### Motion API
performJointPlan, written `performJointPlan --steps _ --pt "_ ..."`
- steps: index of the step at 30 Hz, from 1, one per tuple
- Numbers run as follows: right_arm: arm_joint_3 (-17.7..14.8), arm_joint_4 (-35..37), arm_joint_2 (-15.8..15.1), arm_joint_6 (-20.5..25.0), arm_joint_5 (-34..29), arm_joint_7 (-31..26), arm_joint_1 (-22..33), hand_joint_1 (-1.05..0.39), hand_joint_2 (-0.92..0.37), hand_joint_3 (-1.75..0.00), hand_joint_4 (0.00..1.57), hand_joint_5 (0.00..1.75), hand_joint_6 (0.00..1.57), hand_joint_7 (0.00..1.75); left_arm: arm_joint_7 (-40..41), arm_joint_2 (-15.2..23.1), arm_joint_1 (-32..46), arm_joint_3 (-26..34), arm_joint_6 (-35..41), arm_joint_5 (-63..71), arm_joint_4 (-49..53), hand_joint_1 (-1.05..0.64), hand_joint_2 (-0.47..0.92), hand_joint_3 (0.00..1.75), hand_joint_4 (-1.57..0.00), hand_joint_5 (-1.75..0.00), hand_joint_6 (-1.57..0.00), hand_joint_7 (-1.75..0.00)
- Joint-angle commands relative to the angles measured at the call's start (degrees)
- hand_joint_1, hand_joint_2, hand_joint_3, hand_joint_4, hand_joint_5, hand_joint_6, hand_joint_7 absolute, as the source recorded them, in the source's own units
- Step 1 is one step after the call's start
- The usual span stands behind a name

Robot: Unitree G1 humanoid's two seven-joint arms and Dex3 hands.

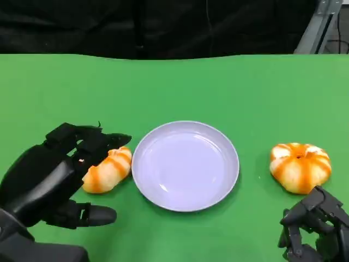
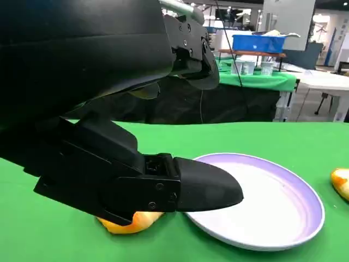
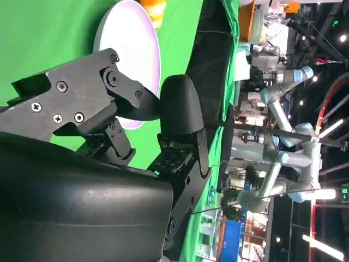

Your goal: Grasp the bread from the table and place it into the plate.

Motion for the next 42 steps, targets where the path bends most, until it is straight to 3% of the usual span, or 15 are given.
performJointPlan --steps 1,2,4,7,11,14,20,26,42 --pt "-0.5 -0.88 -0.57 0.02 -0.37 -0.37 0.41 -0.07 -0.65 -0.99 0.87 1.75 0.71 1.63 1.13 1.85 -1.85 -1.82 3.19 1.19 0.44 -1.05 0.92 0.47 0.0 -0.5 0.0 -0.51" --pt "-0.54 -0.76 -0.71 -0.23 -0.55 -0.35 0.41 -0.08 -0.65 -0.98 0.87 1.75 0.71 1.63 0.9 1.85 -3.32 -2.75 4.99 2.71 1.22 -1.05 0.92 0.41 0.0 -0.75 -0.02 -0.58" --pt "-0.59 -0.65 -0.83 -0.49 -0.76 -0.35 0.41 -0.09 -0.65 -0.97 0.87 1.75 0.7 1.62 0.98 2.16 -4.84 -4.15 7.37 4.18 1.93 -1.05 0.92 0.37 0.0 -0.9 -0.02 -0.63" --pt "-0.5 -0.09 -0.4 -1.22 -0.7 -0.57 0.07 -0.09 -0.66 -0.96 0.87 1.75 0.71 1.62 1.32 2.38 -7.55 -6.29 11.05 6.02 3.66 -1.05 0.92 0.26 0.0 -1.04 -0.11 -0.62" --pt "-0.42 0.01 -0.48 -1.32 -0.45 -0.49 0.0 -0.08 -0.67 -0.95 0.87 1.75 0.71 1.62 1.19 3.12 -8.14 -7.82 13.49 5.77 3.29 -1.05 0.92 0.22 0.0 -1.05 -0.2 -0.5" --pt "-0.35 0.09 -0.62 -1.39 0.22 -0.09 -0.06 -0.07 -0.68 -0.95 0.86 1.75 0.7 1.63 0.83 3.47 -8.35 -8.63 15.0 5.42 2.69 -1.05 0.92 0.15 -0.04 -1.0 -0.3 -0.36" --pt "-0.51 -0.01 -0.58 -1.23 -0.1 -0.34 0.02 -0.07 -0.68 -0.93 0.86 1.75 0.71 1.62 0.23 3.87 -8.8 -9.85 17.91 4.94 2.12 -1.0 0.92 0.01 -0.32 -0.55 -0.53 -0.05" --pt "-0.53 0.26 -0.59 -1.61 0.29 -0.16 -0.08 -0.07 -0.69 -0.92 0.87 1.75 0.71 1.62 -0.13 4.49 -9.21 -11.31 19.84 4.81 3.52 -0.92 0.9 0.0 -0.52 -0.22 -0.58 0.0" --pt "-0.22 -0.24 -0.6 -1.3 0.49 0.13 0.09 -0.07 -0.69 -0.92 0.87 1.75 0.72 1.61 1.77 5.19 -11.23 -14.99 22.26 4.43 10.9 -0.88 0.92 0.0 -0.59 -0.06 -0.58 0.0"
